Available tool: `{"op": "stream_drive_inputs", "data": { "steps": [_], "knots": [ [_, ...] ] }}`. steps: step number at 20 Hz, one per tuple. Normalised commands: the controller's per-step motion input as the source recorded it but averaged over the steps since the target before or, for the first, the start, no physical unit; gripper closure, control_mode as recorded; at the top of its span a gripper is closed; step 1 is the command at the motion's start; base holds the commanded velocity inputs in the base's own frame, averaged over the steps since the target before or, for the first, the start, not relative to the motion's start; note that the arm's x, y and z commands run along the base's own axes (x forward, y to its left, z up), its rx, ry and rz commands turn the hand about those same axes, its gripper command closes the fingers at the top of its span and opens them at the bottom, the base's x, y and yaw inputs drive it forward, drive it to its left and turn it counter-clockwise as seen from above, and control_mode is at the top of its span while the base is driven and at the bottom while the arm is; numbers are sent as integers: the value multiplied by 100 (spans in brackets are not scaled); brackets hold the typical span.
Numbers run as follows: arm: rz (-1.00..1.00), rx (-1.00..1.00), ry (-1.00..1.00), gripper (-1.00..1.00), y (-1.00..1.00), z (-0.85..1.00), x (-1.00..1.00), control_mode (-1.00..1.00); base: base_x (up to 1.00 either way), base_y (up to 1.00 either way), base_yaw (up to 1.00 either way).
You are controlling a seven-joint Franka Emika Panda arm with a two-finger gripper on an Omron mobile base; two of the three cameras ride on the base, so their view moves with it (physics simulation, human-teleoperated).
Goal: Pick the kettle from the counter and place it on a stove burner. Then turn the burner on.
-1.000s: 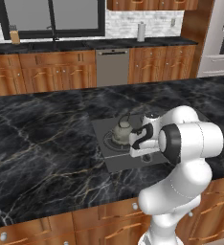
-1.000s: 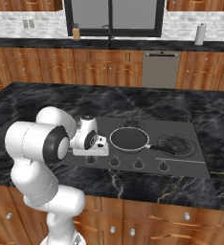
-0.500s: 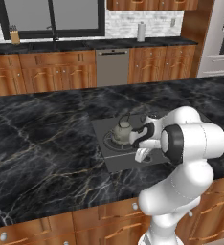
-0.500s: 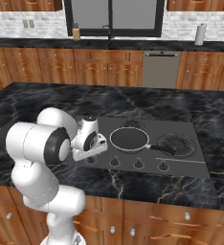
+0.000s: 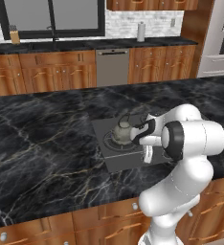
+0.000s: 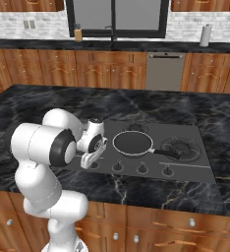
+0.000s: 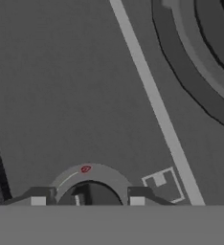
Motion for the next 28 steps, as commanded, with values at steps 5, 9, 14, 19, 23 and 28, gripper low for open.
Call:
{"op": "stream_drive_inputs", "data": {
  "steps": [5, 9, 14, 19, 23, 28],
  "knots": [
    [79, 0, 4, 100, 0, -37, -25, -100, 0, 0, 0],
    [67, 0, 0, 100, 0, -21, -33, -100, 0, 0, 0],
    [66, 0, 0, 100, 0, -15, -25, -100, 0, 0, 0],
    [56, 0, 0, 100, 1, -10, -13, -100, 0, 0, 0],
    [3, 0, 0, -100, 0, 3, -3, -100, 0, 0, 0],
    [8, 3, -11, -100, 0, 85, -7, -100, 0, 0, 0]
  ]
}}
